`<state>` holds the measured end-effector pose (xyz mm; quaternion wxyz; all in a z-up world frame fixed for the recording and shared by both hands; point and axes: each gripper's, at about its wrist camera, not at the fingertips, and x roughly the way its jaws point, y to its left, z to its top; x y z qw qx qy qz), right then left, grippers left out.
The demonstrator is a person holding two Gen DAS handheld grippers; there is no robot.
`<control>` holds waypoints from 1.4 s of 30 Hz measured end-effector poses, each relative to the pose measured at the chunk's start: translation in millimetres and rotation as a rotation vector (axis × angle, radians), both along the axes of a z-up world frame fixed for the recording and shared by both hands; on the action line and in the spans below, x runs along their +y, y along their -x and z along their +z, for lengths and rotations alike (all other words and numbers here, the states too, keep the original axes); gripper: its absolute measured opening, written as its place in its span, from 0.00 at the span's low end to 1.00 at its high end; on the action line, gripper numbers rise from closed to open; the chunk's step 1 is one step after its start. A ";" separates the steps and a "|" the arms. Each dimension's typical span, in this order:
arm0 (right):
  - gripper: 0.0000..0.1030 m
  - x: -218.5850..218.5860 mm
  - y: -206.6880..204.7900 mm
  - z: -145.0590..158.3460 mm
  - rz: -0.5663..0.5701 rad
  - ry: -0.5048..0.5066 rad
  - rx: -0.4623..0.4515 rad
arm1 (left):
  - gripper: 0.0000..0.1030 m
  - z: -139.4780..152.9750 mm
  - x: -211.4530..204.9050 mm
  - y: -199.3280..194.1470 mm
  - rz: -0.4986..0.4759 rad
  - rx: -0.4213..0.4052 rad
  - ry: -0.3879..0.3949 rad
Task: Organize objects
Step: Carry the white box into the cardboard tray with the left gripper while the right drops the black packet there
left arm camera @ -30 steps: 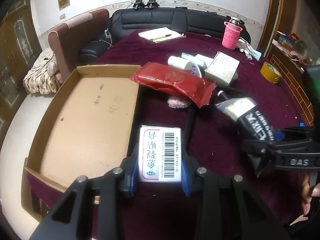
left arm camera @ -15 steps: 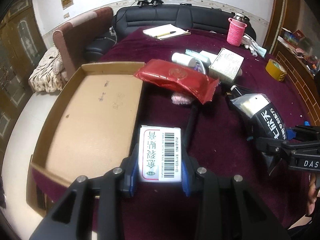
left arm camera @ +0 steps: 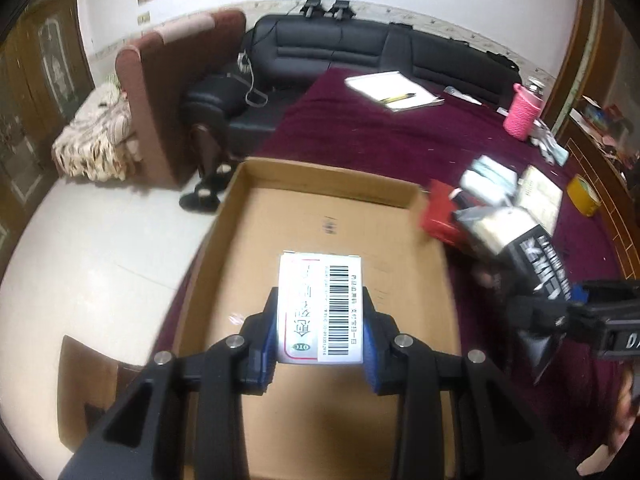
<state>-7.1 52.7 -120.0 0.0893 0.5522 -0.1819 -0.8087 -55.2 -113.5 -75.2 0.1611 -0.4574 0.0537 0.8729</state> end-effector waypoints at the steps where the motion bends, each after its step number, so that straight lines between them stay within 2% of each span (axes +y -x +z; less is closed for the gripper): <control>1: 0.57 -7.0 9.4 -5.1 -0.001 0.002 -0.011 | 0.32 -4.3 -5.2 13.5 -0.002 -0.024 0.005; 6: 0.57 -28.2 43.8 -22.5 -0.024 -0.041 -0.033 | 0.32 -27.4 -11.6 66.3 -0.041 -0.109 0.020; 9: 0.57 -34.9 59.3 -30.6 -0.023 -0.072 -0.046 | 0.32 -37.1 -4.2 82.2 -0.072 -0.131 0.023; 16: 0.60 -46.8 74.7 -40.8 -0.022 -0.123 -0.063 | 0.32 -47.8 5.3 118.1 -0.122 -0.125 0.069; 17: 0.60 -48.9 76.1 -40.4 -0.017 -0.141 -0.065 | 0.33 -48.4 5.5 122.5 -0.126 -0.128 0.071; 19: 0.64 -51.5 76.7 -35.2 0.003 -0.174 -0.052 | 0.42 -50.5 6.0 129.5 -0.127 -0.150 0.058; 21: 0.76 -53.2 79.2 -30.4 0.022 -0.213 -0.038 | 0.58 -50.6 5.4 131.2 -0.127 -0.149 0.041; 22: 0.77 -53.1 78.9 -28.0 0.031 -0.225 -0.035 | 0.60 -50.6 5.6 132.0 -0.134 -0.147 0.041; 26: 0.78 -48.5 74.7 -20.0 0.045 -0.203 -0.033 | 0.61 -48.6 5.7 133.5 -0.135 -0.147 0.030; 30: 0.78 -43.8 73.4 -23.6 0.048 -0.126 -0.045 | 0.61 -42.6 1.2 130.0 -0.134 -0.140 0.017; 34: 0.78 -46.0 62.3 -18.1 0.068 -0.065 -0.011 | 0.62 -33.6 -6.4 121.1 -0.120 -0.116 0.001; 38: 0.79 -28.0 54.7 -2.6 0.025 -0.032 0.041 | 0.62 -28.3 -13.2 111.8 -0.112 -0.121 -0.029; 42: 0.79 -0.6 54.7 1.3 -0.057 -0.072 0.041 | 0.62 -29.6 -14.1 100.0 -0.118 -0.124 -0.023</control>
